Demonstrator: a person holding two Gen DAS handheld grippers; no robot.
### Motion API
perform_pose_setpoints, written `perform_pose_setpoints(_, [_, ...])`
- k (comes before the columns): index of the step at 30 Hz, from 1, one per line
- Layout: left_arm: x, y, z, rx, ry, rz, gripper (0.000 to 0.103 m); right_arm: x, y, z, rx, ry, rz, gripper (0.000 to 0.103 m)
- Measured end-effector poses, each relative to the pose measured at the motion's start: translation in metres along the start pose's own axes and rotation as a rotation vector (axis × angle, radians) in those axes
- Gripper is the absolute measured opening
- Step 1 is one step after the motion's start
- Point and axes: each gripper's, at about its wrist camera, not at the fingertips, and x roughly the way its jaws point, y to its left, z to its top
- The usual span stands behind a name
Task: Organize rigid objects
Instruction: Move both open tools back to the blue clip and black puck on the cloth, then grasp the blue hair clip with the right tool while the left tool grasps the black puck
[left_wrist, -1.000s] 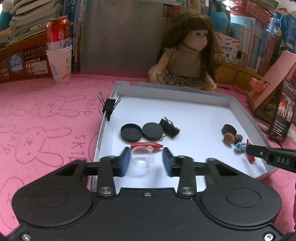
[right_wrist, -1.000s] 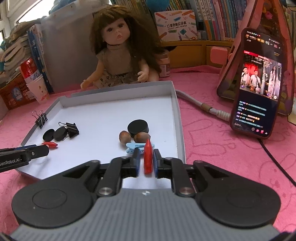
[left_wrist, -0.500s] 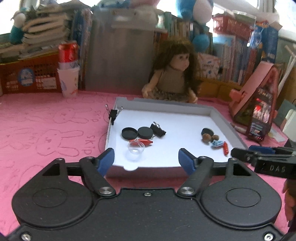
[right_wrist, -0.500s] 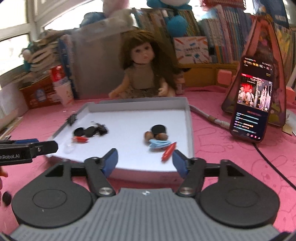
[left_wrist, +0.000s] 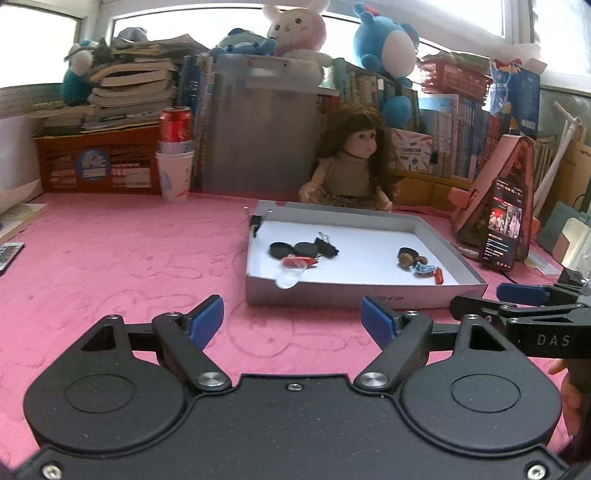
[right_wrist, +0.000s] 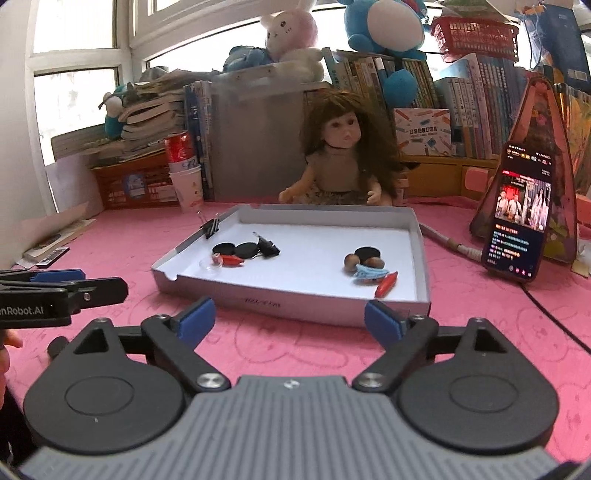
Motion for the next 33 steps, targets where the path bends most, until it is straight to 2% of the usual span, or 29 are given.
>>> perform_pose_setpoints(10, [-0.022,0.016,-0.03,0.009,-0.022,0.125,0.081,-0.014,0.019,-0.035,0.002,-0.064,-0.052,0.101])
perform_pose_setpoints(16, [-0.025,0.027,-0.042,-0.001,-0.007,0.177,0.081,-0.013,0.034,-0.051,-0.04,-0.052,-0.074,0.101])
perform_pose_setpoints(28, [-0.021,0.045,-0.058,-0.047,0.049,0.218,0.081,-0.007,0.047,-0.06,-0.069,-0.03,-0.095,0.102])
perform_pose_setpoints(33, [-0.017,0.047,-0.062,-0.058,0.066,0.217,0.077,-0.005,0.052,-0.064,-0.093,-0.011,-0.092,0.102])
